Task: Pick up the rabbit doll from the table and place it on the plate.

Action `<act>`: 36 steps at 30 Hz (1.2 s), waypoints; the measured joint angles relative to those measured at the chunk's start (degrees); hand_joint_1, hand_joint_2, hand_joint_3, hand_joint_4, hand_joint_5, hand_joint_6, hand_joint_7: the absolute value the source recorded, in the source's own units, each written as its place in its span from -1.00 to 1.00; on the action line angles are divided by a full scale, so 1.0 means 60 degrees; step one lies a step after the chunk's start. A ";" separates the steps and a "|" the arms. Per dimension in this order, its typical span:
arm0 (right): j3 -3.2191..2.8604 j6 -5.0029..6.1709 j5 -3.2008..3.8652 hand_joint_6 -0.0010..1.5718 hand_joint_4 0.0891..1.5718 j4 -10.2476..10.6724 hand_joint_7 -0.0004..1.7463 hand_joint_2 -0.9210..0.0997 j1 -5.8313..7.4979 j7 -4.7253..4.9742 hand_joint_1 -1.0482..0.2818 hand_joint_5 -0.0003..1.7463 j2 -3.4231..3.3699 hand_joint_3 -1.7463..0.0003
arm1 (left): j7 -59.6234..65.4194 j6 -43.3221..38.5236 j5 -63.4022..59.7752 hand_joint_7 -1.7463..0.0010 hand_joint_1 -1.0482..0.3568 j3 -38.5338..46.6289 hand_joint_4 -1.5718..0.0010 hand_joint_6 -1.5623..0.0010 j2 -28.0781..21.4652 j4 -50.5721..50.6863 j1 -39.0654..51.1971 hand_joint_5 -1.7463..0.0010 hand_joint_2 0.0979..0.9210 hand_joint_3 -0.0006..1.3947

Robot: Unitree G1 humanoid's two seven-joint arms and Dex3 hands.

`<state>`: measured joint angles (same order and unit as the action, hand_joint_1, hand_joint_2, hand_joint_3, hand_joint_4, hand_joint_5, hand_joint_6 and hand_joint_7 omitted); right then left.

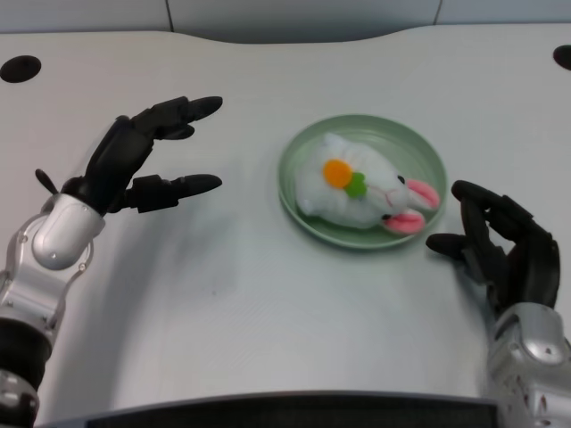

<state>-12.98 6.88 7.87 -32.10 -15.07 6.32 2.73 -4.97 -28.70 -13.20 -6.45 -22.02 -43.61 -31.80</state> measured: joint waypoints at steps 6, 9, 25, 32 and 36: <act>-0.0010 0.0001 0.0012 0.09 -0.04 0.0026 -0.58 -1.00 0.0028 -0.0018 0.03 0.16 0.0004 0.72 | -0.0345 0.0922 0.0740 0.90 -0.25 0.0435 0.66 0.29 0.0239 0.1310 0.1199 -0.35 1.00 -0.69; -0.0006 0.0000 0.0003 0.09 -0.02 0.0047 -0.58 -1.00 0.0040 -0.0018 0.03 0.16 0.0002 0.72 | -0.0707 0.1329 0.1382 0.89 -0.25 0.0765 0.57 0.26 0.0375 0.1777 0.1591 -0.42 1.00 -0.66; -0.0004 -0.0017 0.0039 0.09 -0.03 0.0309 -0.57 -1.00 0.0099 -0.0057 0.01 0.16 0.0014 0.72 | -0.1570 0.5450 0.4420 0.79 -0.21 0.2249 0.46 0.13 0.1541 0.5097 0.3866 -0.60 1.00 -0.41; 0.0015 -0.0072 0.0022 0.08 -0.03 0.0345 -0.57 -1.00 0.0104 -0.0053 0.02 0.16 0.0000 0.73 | -0.1565 0.6240 0.4942 0.72 -0.27 0.2600 0.56 0.13 0.1756 0.5668 0.4148 -0.75 1.00 -0.37; -0.0011 -0.0175 0.0023 0.08 -0.04 0.0369 -0.57 -1.00 0.0153 -0.0027 0.02 0.16 0.0027 0.72 | -0.1551 0.6926 0.5523 0.61 -0.27 0.3035 0.59 0.16 0.1992 0.5958 0.4689 -0.81 1.00 -0.34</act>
<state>-13.05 5.83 8.01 -29.88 -14.15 6.16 2.89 -14.28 12.86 19.94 11.76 -10.07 -7.86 -3.67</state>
